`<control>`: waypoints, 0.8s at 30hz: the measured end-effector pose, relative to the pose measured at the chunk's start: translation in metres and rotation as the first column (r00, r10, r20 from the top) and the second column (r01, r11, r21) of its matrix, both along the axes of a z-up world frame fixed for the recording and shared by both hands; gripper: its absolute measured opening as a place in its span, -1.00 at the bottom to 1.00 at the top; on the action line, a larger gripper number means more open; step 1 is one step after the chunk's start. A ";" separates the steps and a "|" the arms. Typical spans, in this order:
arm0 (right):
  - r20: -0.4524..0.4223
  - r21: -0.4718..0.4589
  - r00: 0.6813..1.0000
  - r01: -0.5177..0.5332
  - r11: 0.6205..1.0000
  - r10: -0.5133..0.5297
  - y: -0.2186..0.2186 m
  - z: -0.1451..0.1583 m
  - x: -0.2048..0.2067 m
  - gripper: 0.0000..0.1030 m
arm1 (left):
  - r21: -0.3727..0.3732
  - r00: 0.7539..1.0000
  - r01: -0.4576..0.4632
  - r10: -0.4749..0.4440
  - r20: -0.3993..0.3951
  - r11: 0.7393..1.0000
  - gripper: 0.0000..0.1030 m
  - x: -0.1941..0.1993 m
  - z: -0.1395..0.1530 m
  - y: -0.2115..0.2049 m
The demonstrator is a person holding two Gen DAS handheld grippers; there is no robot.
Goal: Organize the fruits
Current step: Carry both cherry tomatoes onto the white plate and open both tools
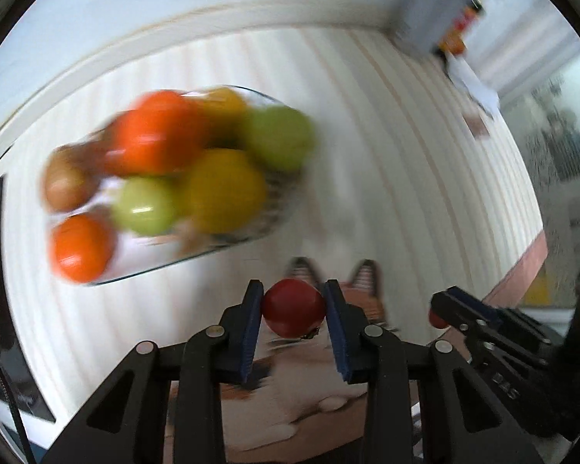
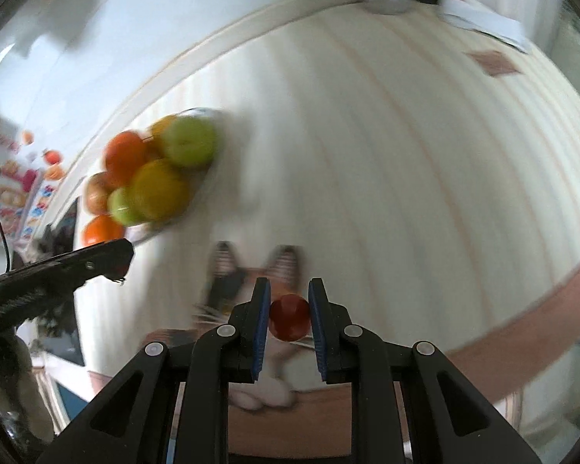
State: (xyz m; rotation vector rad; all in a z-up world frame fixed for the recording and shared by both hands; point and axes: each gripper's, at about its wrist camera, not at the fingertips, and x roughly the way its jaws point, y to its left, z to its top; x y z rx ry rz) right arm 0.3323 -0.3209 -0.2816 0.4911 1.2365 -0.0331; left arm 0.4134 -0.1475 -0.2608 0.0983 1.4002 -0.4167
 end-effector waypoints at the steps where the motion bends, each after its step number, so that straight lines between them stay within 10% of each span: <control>1: 0.008 0.022 1.000 -0.017 1.000 0.017 0.011 0.000 0.008 -0.57 | -0.007 1.000 -0.026 0.026 0.003 1.000 -0.43 0.002 0.005 0.015; 11: 0.073 0.205 0.991 -0.123 0.971 0.110 0.107 -0.020 0.088 -0.57 | -0.058 0.958 -0.286 0.287 -0.007 0.956 -0.43 0.040 0.010 0.125; 24: 0.087 0.244 0.985 -0.168 0.955 0.152 0.170 -0.048 0.137 -0.57 | -0.093 0.941 -0.329 0.318 -0.113 0.940 -0.43 0.093 -0.014 0.156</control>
